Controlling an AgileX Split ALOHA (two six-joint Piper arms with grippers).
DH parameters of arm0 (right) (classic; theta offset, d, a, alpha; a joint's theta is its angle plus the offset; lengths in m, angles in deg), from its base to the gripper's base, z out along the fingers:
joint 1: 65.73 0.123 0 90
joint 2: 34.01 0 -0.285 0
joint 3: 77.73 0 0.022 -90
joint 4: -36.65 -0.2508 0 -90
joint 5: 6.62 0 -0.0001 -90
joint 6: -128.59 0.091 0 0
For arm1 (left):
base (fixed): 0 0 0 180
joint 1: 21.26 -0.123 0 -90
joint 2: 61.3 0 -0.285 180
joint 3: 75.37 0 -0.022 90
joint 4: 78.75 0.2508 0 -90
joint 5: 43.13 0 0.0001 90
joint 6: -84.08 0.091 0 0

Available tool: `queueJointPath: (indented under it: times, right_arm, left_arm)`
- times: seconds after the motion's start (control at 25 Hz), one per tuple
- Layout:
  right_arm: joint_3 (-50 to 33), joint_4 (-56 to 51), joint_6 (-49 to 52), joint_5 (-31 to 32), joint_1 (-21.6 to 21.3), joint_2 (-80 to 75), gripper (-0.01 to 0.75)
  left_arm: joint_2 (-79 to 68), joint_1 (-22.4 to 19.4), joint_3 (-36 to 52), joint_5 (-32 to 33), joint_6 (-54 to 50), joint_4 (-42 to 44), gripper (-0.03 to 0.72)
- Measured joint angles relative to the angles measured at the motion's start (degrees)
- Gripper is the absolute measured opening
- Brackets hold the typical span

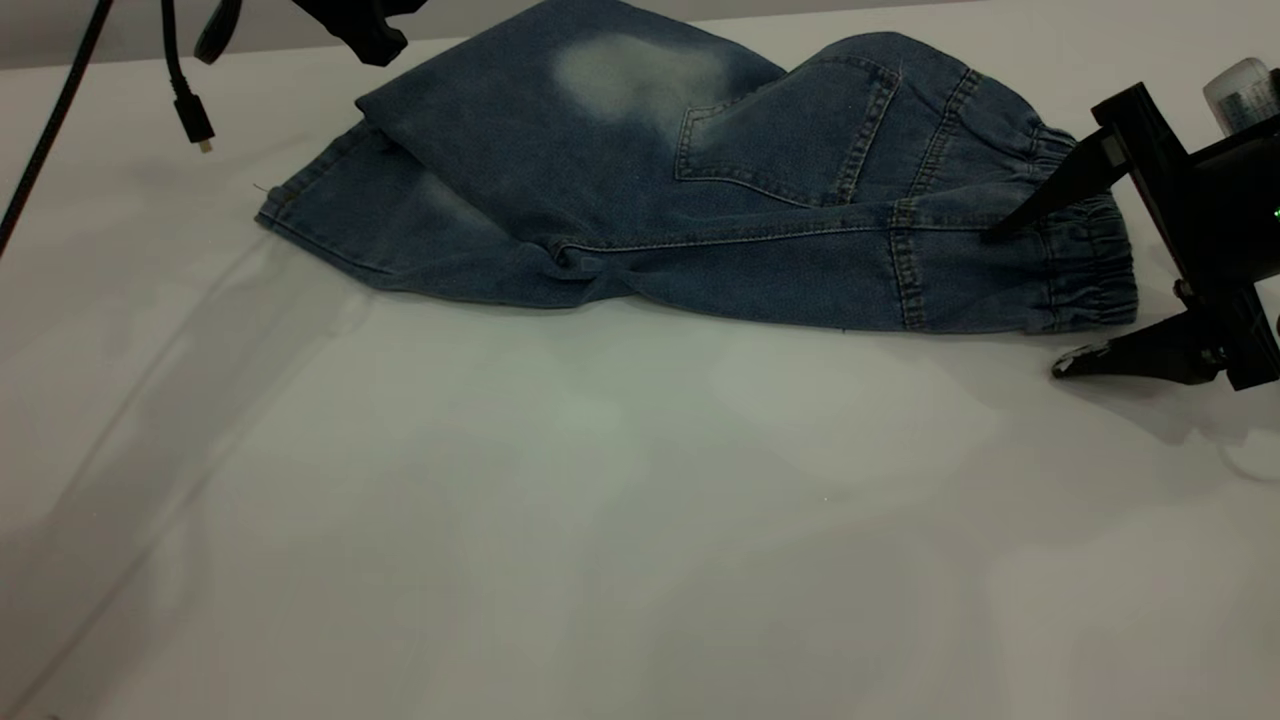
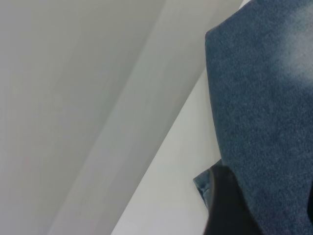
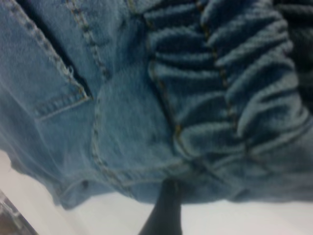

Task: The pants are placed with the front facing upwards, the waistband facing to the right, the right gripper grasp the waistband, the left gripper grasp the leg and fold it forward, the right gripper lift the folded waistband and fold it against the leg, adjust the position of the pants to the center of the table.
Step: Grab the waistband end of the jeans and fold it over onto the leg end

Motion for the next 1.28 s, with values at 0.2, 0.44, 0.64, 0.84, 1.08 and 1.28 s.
queueJointPath:
  times: [0.2,0.44,0.64,0.84,1.08,1.28]
  right_arm:
    - [0.0,-5.1,-2.6,-1.3,-1.4,0.0,0.645]
    - [0.0,-6.5,-3.4,-3.4,-3.5,0.1,0.637]
    - [0.0,-7.0,-5.4,-4.5,-3.8,0.2,0.610]
    - [0.0,-6.8,-7.1,-4.7,-3.8,0.1,0.544]
    - [0.0,-6.8,-7.2,-4.3,-3.8,0.0,0.527]
    - [0.0,-6.8,-8.1,-3.7,-3.8,-0.1,0.527]
  left_arm:
    - [0.0,0.0,0.0,0.0,0.0,0.0,0.360]
    - [0.0,0.0,0.0,0.0,0.0,0.0,0.360]
    - [0.0,0.0,0.0,0.0,0.0,0.0,0.360]
    - [0.0,0.0,0.0,0.2,-0.7,0.0,0.360]
    - [-1.7,1.3,0.0,0.2,-4.4,-0.1,0.342]
    - [-3.9,5.1,0.0,-1.3,-4.4,0.0,0.330]
